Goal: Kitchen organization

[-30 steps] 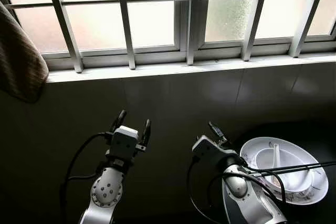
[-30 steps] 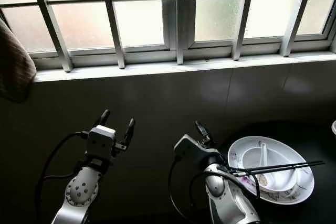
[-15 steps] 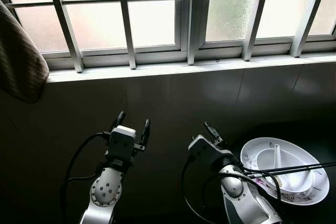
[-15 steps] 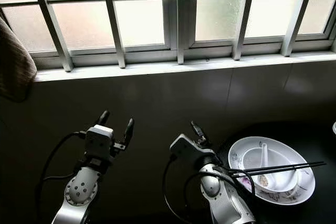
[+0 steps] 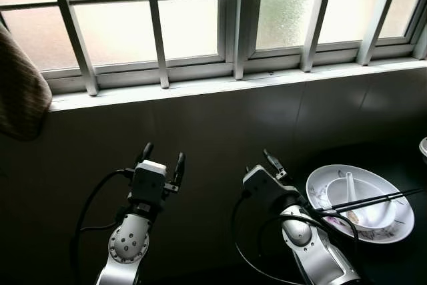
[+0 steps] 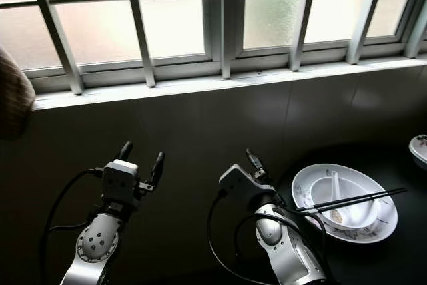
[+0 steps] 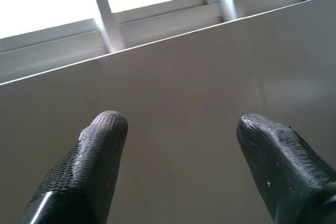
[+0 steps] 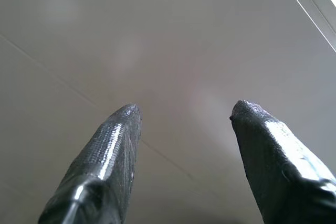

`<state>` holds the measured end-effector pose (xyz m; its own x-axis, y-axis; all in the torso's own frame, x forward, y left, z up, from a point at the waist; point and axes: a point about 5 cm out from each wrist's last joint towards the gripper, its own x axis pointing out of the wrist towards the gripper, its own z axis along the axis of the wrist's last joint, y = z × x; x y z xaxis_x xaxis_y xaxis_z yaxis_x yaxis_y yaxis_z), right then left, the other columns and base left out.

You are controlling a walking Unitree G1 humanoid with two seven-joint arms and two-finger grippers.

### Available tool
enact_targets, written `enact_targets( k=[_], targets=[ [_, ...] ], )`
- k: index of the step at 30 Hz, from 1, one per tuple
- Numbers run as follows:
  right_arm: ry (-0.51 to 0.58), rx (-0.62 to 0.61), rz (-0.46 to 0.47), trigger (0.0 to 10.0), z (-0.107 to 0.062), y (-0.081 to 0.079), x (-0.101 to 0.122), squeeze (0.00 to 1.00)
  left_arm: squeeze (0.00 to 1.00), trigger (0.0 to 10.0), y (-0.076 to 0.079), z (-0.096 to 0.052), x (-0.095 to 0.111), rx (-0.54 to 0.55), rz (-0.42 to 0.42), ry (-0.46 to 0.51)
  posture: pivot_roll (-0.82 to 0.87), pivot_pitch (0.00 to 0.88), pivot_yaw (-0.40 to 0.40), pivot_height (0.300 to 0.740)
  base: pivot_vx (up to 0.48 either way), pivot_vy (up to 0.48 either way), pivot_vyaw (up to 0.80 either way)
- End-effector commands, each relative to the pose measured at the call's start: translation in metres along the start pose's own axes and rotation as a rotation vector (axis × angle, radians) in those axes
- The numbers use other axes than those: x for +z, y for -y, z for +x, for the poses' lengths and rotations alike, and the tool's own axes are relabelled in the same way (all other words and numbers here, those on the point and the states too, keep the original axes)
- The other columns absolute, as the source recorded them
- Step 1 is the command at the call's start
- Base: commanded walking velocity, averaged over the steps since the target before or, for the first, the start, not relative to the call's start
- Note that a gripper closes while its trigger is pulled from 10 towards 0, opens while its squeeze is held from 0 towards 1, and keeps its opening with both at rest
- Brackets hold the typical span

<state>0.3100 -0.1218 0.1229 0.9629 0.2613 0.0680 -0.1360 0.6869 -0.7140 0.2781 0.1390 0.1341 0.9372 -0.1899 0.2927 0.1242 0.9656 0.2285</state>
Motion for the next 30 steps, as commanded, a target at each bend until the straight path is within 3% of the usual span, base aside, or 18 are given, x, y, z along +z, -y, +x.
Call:
enact_targets(
  k=[1, 2, 6, 11, 17, 20, 24, 30],
  targets=[
    [0.031, -0.009, 0.009, 10.0, 0.001, 0.004, 0.005, 0.0, 0.0, 10.0, 0.002, 0.0, 0.0, -0.011, -0.006, 0.0, -0.03, 0.0, 0.025, 0.74, 0.0, 0.0, 0.0],
    [0.039, -0.005, -0.002, 10.0, 0.001, 0.003, 0.006, 0.0, 0.0, 10.0, 0.003, 0.0, 0.0, -0.012, -0.006, -0.001, -0.03, 0.0, 0.025, 0.74, 0.0, 0.0, 0.0],
    [0.043, 0.055, 0.119, 10.0, 0.001, -0.007, 0.009, 0.0, 0.0, 10.0, 0.003, 0.0, -0.001, -0.013, -0.002, -0.005, -0.03, 0.0, 0.025, 0.74, 0.0, 0.0, -0.4],
    [0.086, 0.053, 0.034, 10.0, 0.0, -0.005, 0.014, 0.0, 0.0, 10.0, 0.002, -0.001, -0.001, -0.013, -0.001, -0.007, -0.03, 0.0, 0.025, 0.74, 0.0, 0.0, -0.8],
    [0.003, 0.073, -0.04, 10.0, -0.002, -0.009, 0.0, 0.0, 0.0, 10.0, 0.002, -0.001, -0.002, -0.015, -0.001, -0.01, -0.03, 0.0, 0.026, 0.74, 0.0, 0.0, 0.0],
    [-0.03, 0.091, -0.01, 10.0, -0.003, -0.012, -0.005, 0.0, 0.0, 10.0, 0.002, -0.001, -0.002, -0.018, 0.001, -0.012, -0.03, 0.0, 0.026, 0.74, 0.0, 0.0, -0.36],
    [0.029, 0.142, 0.021, 10.0, -0.003, -0.018, 0.005, 0.0, 0.0, 10.0, 0.003, -0.001, -0.004, -0.023, 0.006, -0.025, -0.03, 0.0, 0.03, 0.74, 0.0, 0.0, -0.79],
    [0.025, 0.145, -0.028, 10.0, -0.005, -0.021, 0.003, 0.0, 0.0, 10.0, 0.007, -0.01, -0.037, -0.077, 0.109, -0.253, -0.02, 0.0, 0.029, 0.74, 0.0, 0.0, -0.39]
  ],
)
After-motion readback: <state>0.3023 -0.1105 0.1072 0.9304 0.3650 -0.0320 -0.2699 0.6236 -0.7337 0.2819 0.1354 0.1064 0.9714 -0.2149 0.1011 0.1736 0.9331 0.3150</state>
